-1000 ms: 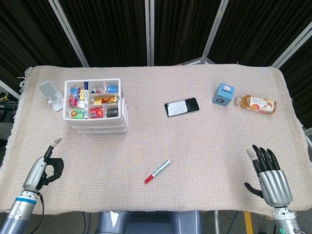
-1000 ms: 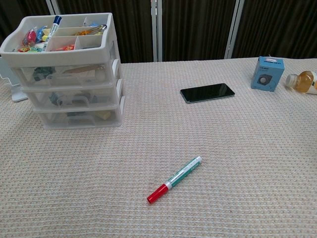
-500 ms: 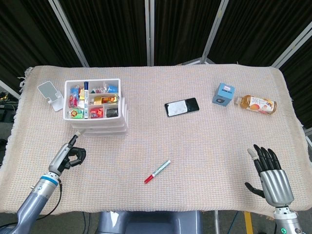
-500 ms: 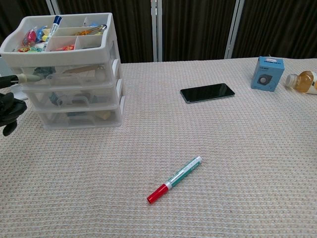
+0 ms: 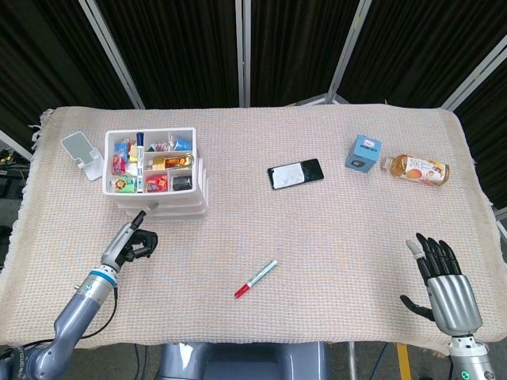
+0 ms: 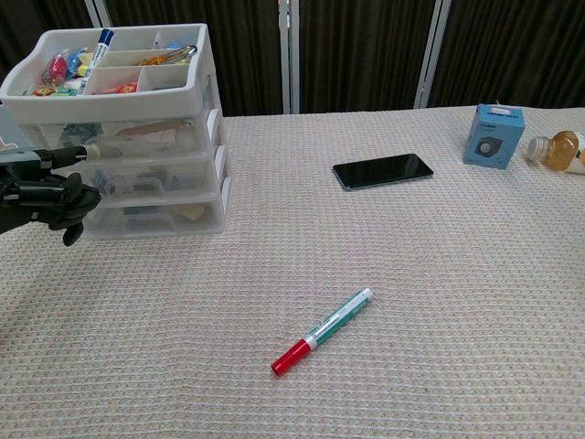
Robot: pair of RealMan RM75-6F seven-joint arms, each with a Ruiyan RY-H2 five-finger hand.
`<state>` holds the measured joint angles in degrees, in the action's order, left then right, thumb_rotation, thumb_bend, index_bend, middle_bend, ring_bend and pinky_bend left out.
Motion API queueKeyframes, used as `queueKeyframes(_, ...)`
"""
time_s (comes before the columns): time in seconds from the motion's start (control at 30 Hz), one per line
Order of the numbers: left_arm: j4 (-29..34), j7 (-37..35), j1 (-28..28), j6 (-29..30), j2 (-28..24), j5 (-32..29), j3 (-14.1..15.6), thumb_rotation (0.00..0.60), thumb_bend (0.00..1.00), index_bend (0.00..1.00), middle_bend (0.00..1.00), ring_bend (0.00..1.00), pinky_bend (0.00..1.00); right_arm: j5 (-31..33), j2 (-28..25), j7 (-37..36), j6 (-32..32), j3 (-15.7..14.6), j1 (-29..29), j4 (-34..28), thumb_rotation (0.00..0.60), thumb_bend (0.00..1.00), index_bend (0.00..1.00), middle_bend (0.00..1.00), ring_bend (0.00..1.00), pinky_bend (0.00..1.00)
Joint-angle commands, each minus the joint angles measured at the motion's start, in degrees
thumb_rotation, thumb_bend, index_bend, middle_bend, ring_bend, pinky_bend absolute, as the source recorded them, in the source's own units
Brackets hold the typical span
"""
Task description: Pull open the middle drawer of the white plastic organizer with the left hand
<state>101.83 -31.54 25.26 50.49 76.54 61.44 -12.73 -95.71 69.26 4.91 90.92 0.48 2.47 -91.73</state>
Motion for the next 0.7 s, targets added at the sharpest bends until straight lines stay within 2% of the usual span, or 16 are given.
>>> queueKeyframes(0.03, -0.28, 0.74, 0.57, 0.18, 0.98, -0.64, -0.56, 0.6, 0.9, 0.07, 0.78, 0.78, 0.65, 0.0, -0.06, -0.16, 0.12, 0.06, -0.03, -0.05, 0.6, 0.02, 0.0, 0.0, 0.0, 0.0)
queueKeyframes(0.7, -2.4, 0.88, 2.08, -1.15, 4.51, -0.61, -1.38, 0.6, 0.9, 0.07, 0.78, 0.78, 0.65, 0.25, -0.25, 0.02, -0.37, -0.02, -0.09, -0.43, 0.6, 0.02, 0.0, 0.0, 0.0, 0.0)
